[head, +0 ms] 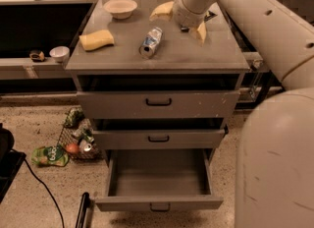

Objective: Place redbull can into bottom drawer

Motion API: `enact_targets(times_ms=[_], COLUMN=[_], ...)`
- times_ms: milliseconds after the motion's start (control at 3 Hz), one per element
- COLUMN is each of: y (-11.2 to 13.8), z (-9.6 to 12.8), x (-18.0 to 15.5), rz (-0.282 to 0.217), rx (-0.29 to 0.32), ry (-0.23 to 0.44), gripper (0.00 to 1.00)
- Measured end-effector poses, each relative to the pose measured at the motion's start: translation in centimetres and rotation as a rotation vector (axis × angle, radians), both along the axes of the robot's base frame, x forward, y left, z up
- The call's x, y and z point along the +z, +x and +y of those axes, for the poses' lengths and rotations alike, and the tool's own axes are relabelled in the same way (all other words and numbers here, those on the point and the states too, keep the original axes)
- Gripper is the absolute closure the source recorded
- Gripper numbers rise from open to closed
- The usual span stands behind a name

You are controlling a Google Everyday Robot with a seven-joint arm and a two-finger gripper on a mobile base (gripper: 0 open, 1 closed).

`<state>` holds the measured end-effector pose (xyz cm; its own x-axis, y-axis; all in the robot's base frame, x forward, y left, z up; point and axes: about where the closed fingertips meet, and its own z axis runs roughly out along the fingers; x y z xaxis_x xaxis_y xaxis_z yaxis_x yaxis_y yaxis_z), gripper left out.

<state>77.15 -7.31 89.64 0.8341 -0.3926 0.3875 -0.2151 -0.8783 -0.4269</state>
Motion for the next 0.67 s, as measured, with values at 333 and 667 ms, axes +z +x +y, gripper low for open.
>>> enact_targets(times_ms=[333, 667], y=[2.0, 3.6], z=[1.1, 2.0], x=[-0.3, -1.2], rz=[-0.008, 0.007], rx=[0.035, 0.052], ry=[0.005, -0.001], gripper=[0.00, 0.00])
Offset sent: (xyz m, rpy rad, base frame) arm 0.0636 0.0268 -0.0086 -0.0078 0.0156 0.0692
